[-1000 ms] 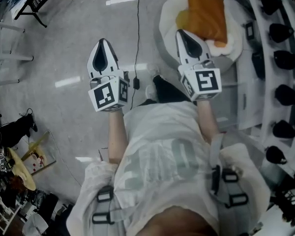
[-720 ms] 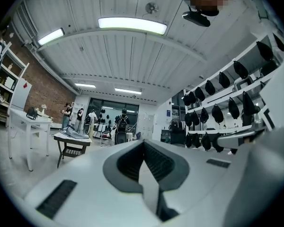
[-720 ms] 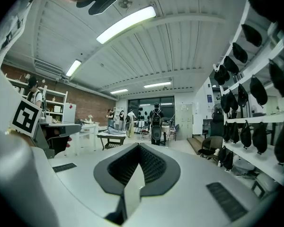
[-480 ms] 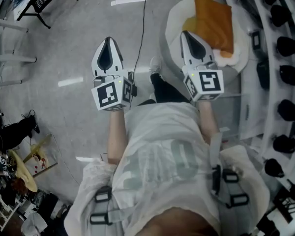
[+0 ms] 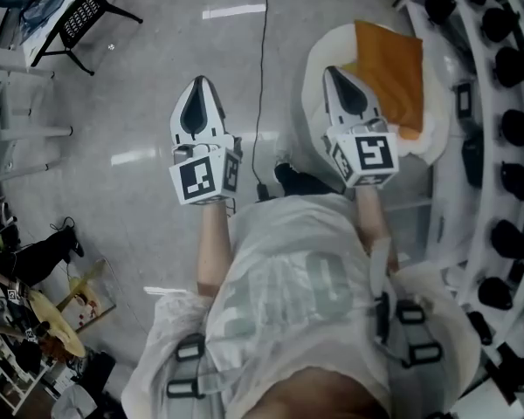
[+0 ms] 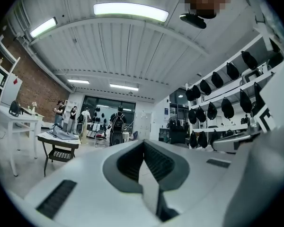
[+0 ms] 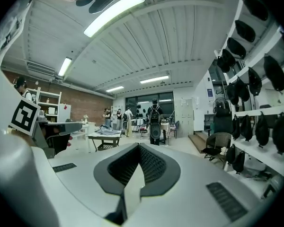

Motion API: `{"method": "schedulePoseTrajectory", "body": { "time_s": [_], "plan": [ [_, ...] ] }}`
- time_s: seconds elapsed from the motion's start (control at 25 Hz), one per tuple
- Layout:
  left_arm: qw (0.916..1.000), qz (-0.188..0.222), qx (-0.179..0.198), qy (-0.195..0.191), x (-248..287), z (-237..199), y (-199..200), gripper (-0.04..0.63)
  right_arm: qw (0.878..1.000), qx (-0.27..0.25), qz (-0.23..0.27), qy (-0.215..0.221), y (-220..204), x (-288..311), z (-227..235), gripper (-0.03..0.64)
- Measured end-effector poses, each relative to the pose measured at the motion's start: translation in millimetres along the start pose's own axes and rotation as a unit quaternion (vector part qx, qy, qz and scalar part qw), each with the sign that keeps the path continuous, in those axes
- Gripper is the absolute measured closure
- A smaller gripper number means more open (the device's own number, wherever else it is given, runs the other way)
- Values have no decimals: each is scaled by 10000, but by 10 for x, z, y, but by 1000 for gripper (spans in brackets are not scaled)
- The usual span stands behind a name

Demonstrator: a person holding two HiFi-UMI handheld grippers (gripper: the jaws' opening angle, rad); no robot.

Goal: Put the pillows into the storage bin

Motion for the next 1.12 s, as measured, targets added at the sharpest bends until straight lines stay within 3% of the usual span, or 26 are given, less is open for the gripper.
{"method": "schedulePoseTrajectory", "body": {
  "time_s": [0.36,0.68,0.84,0.96,1.12],
  "plan": [
    [9996,12,86,-265,915,93,204,588,9986,393,7,-360,82,588,474,609],
    [9924,-76,255,-1204,1574,381,200,588,9907,495,-2,-1266,68,519,856,609],
    [9750,-170,261,-2200,2161,660,155,588,9735,587,-43,-2210,50,435,1090,609],
    [9542,-201,234,-2976,2584,991,131,588,9476,744,-131,-3104,35,279,1302,609],
    [9277,-283,111,-3721,3056,1426,137,588,9107,809,-104,-4050,103,65,1503,609]
  ]
}}
Point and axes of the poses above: the fingertips, and each gripper's own axes: x forward along the fingers, z to its right, y out of its top, the point moved 9 cm from there along -x, backward along the fingers, and after that the axes turned 1 degree about -y, right-handed, at the moved point
